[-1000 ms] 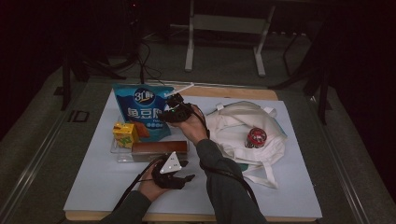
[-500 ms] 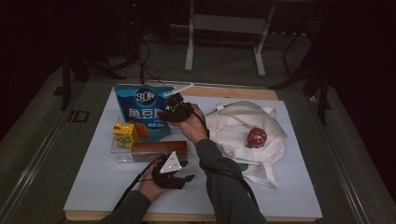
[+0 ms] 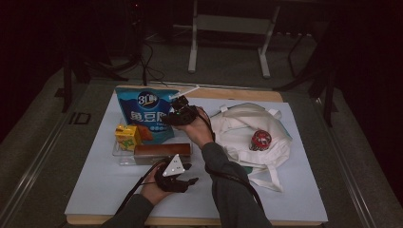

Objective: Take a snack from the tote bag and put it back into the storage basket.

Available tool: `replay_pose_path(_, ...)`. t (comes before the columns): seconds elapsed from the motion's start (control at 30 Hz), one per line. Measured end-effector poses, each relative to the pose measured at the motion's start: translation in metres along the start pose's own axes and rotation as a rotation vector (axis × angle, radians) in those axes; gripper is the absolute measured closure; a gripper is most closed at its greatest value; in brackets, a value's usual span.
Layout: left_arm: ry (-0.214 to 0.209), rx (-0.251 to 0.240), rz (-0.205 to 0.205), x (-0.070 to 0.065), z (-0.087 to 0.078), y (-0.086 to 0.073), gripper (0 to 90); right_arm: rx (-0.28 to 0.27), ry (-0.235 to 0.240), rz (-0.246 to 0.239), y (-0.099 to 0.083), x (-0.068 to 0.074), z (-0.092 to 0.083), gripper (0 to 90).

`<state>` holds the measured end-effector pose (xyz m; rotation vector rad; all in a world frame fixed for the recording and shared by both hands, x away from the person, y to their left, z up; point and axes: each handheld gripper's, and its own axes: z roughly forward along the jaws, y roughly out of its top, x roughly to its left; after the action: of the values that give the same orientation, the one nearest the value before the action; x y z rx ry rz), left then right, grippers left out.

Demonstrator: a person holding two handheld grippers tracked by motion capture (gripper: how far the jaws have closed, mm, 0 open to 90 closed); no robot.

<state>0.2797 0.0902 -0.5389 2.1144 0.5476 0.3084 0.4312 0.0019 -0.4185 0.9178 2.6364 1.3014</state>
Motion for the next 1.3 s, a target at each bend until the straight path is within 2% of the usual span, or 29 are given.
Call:
replay_pose_path(0.17, -0.001, -0.001, -0.003, 0.0, 0.0, 0.0, 42.1, 0.002, 0.004, -0.003, -0.006, -0.001, -0.008, 69.5)
replay_pose_path(0.3, 0.0, -0.002, -0.006, 0.0, 0.0, 0.0, 42.0, 0.002, 0.015, -0.027, -0.011, -0.001, -0.026, 63.9)
replay_pose_path(0.33, 0.0, -0.002, -0.006, 0.0, 0.0, 0.0, 42.0, 0.002, 0.015, -0.027, -0.011, -0.001, -0.026, 63.9)
replay_pose_path(0.37, 0.0, -0.002, -0.006, 0.0, 0.0, 0.0, 41.9, -0.004, 0.017, -0.037, -0.012, -0.001, -0.035, 63.7)
replay_pose_path(0.53, 0.002, 0.001, -0.006, 0.0, 0.0, 0.0, 41.9, 0.002, 0.001, -0.056, -0.018, -0.002, -0.056, 63.6)
replay_pose_path(0.6, 0.002, 0.0, -0.007, 0.0, 0.0, 0.0, 41.8, 0.002, -0.005, -0.059, -0.02, -0.003, -0.06, 64.1)
replay_pose_path(0.63, 0.002, -0.001, -0.008, 0.0, 0.0, 0.0, 41.8, -0.003, -0.015, -0.058, -0.025, -0.005, -0.071, 65.6)
replay_pose_path(0.7, 0.002, -0.001, -0.009, 0.0, 0.0, 0.0, 41.7, -0.006, -0.021, -0.056, -0.027, -0.007, -0.074, 66.3)
replay_pose_path(0.73, 0.003, -0.001, -0.007, 0.0, 0.0, 0.0, 41.7, -0.005, -0.036, -0.045, -0.033, -0.011, -0.084, 67.3)
replay_pose_path(1.0, 0.002, -0.001, -0.01, 0.0, 0.0, 0.0, 41.7, -0.014, -0.11, -0.034, -0.054, -0.026, -0.121, 73.4)
replay_pose_path(1.03, 0.002, -0.001, -0.01, 0.0, 0.0, 0.0, 41.7, -0.014, -0.11, -0.034, -0.054, -0.026, -0.121, 73.4)
replay_pose_path(1.07, 0.002, -0.001, -0.009, 0.0, 0.0, 0.0, 41.7, -0.023, -0.138, -0.034, -0.06, -0.03, -0.131, 74.3)
replay_pose_path(1.1, 0.002, -0.001, -0.009, 0.0, 0.0, 0.0, 41.7, -0.023, -0.138, -0.034, -0.06, -0.03, -0.131, 74.3)
replay_pose_path(1.13, 0.003, 0.002, -0.004, 0.0, 0.0, 0.0, 41.7, -0.027, -0.155, -0.024, -0.067, -0.036, -0.14, 75.2)
replay_pose_path(1.3, 0.002, -0.001, -0.008, 0.0, 0.0, 0.0, 41.6, -0.016, -0.201, 0.003, -0.085, -0.051, -0.156, 76.1)
